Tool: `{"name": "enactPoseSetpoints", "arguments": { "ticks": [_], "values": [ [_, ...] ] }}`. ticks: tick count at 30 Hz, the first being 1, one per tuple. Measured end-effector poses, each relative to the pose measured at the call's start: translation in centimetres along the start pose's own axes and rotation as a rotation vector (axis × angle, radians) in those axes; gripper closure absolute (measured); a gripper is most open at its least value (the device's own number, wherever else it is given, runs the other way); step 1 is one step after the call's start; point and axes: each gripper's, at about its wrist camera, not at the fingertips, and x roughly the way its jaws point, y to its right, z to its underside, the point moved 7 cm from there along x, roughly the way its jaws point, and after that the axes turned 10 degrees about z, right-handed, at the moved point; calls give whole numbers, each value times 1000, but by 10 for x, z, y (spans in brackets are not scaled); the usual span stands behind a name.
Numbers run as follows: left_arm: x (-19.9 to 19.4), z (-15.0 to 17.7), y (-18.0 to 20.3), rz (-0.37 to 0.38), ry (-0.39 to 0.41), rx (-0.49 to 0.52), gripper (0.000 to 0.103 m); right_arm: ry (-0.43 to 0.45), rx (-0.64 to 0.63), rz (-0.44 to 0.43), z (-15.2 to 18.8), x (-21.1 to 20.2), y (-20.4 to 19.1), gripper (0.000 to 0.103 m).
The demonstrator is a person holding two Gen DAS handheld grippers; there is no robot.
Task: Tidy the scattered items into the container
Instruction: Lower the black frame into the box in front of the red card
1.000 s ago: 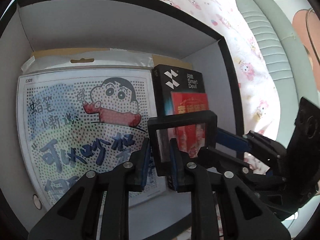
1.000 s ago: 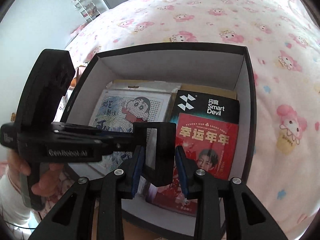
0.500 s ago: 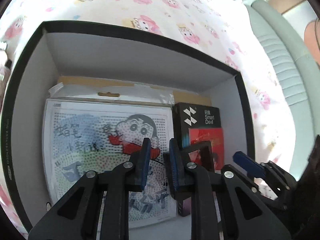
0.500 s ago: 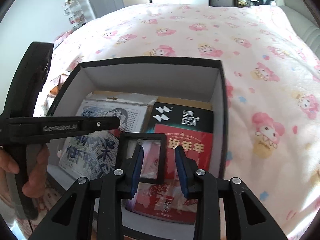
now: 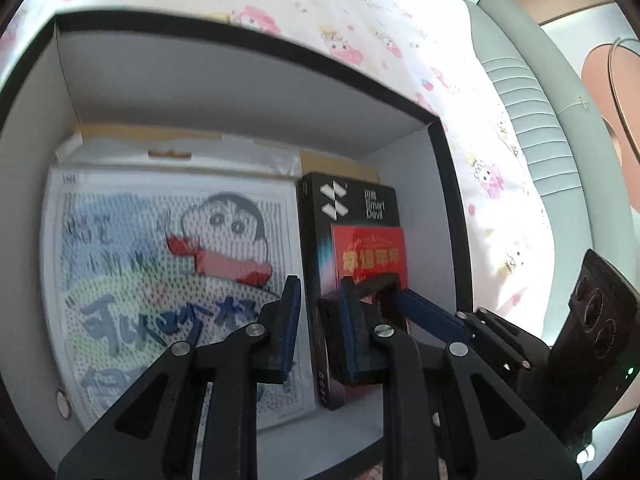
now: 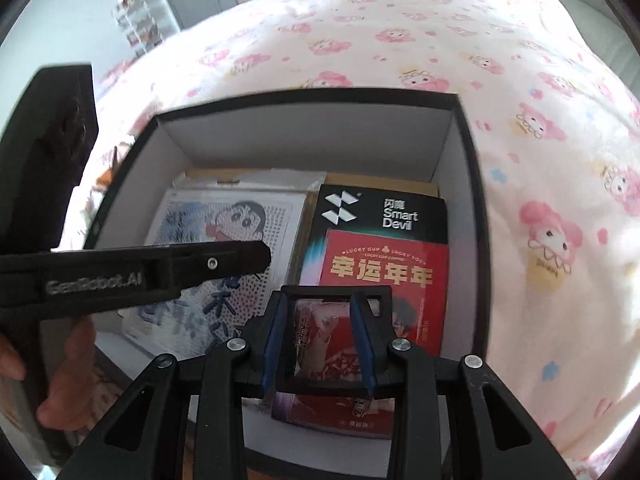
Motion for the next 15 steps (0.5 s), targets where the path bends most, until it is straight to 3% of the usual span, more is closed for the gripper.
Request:
{"name": "enactPoseSetpoints", "arguments": {
  "ticks": [4,11,15],
  "values": [
    [-2,3,-2,0,-14,-2,86,-37,-44,-64,6,9,-16,73],
    [6,6,9,-24,-9,17,86,-69,27,37,21,11,8,75],
    [17,8,28,-25,0,33,86,-29,58,12,25,-8,12,75]
  ]
}}
